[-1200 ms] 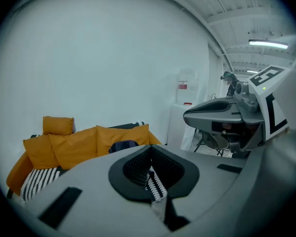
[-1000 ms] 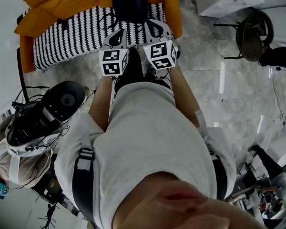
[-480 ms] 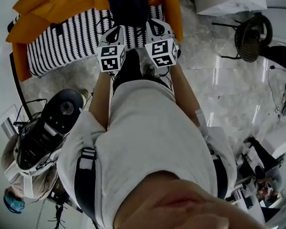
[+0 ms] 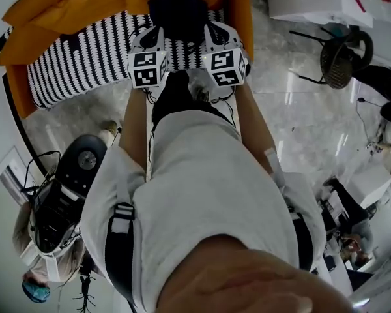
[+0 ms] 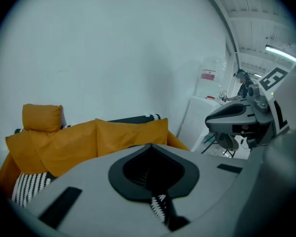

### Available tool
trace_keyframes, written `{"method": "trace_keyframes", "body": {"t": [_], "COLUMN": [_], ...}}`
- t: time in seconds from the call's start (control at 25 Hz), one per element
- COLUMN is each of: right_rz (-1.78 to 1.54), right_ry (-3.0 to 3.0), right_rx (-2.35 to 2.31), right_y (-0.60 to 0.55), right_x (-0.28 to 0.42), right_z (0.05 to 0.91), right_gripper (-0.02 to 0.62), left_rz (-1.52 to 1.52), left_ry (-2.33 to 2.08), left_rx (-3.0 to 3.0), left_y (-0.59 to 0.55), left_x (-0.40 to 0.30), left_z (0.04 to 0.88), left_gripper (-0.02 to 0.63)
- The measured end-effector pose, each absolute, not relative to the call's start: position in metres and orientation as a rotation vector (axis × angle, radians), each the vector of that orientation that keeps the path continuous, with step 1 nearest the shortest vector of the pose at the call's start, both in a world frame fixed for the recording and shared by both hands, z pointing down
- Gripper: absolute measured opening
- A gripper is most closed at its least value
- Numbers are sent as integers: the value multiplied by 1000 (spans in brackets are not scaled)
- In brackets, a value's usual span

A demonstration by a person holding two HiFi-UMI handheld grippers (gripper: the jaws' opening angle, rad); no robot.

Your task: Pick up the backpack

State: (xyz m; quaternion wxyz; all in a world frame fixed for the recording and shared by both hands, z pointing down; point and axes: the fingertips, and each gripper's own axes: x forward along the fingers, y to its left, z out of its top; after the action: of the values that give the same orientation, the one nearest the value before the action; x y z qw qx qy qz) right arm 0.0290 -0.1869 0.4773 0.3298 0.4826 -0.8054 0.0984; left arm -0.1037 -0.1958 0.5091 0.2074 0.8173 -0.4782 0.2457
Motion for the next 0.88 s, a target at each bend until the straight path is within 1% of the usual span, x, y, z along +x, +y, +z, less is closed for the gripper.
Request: {"method": "trace_keyframes", "body": {"t": [0.28, 0.48, 0.64, 0.76, 0.88], "right_rz": [322, 400, 493, 551, 584], "right_ry": [-2078, -2053, -2031, -2029, -1985], "right_rx": [1229, 1175, 1202, 1308, 1278], "right_y": [-229, -252, -261, -278, -285], "right_x": [36, 1, -1, 1, -1], "right_z": [520, 549, 577, 587, 605], "right_gripper": [40, 40, 40, 40, 40], "left_rz": [678, 692, 647, 756, 800], "left_ry": [-1310, -1208, -1116, -1102, -1059], "left_rx": [2237, 2215, 2154, 2237, 2246], "left_y": [-235, -253, -269, -288, -300], "left_x": [-106, -125, -117, -112, -110], "left_z": [545, 571, 593, 603, 617], "left_gripper": [12, 12, 12, 12, 12]}}
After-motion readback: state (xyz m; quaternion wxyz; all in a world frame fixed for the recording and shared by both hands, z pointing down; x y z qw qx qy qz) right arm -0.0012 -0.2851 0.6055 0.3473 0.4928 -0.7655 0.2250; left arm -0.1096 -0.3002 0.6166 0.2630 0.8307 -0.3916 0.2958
